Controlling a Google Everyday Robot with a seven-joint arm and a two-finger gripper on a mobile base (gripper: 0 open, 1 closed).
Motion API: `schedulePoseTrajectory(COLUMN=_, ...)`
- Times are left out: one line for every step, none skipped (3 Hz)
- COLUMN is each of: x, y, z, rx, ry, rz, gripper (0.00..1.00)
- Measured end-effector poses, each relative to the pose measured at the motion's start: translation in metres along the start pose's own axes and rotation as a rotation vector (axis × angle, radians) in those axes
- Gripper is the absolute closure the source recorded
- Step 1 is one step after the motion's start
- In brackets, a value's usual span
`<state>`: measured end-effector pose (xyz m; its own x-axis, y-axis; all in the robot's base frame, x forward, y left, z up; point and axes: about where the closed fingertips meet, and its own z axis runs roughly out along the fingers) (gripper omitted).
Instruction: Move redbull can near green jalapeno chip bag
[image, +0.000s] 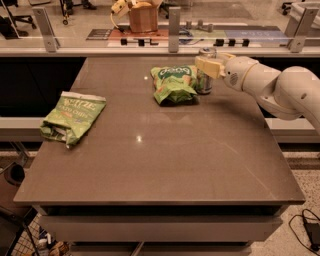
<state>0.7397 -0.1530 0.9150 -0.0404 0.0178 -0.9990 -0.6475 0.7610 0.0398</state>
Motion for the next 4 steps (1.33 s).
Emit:
schedulePoseTrajectory(x=-0.014, y=0.005, z=-0.005, rx=0.006, ry=-0.018, rz=-0.002, gripper=1.00)
schedulePoseTrajectory(x=-0.034, y=0.013, z=-0.017, rx=0.022, ry=-0.049, rz=-0.008, gripper=1.00)
schedulePoseTrajectory(x=-0.056, y=0.030, z=-0.028, rx=0.016, ry=-0.085, rz=-0.015, gripper=1.00)
schedulePoseTrajectory(x=-0.075, y=0.050, z=-0.033, rx=-0.010, ry=-0.094, rz=-0.027, gripper=1.00)
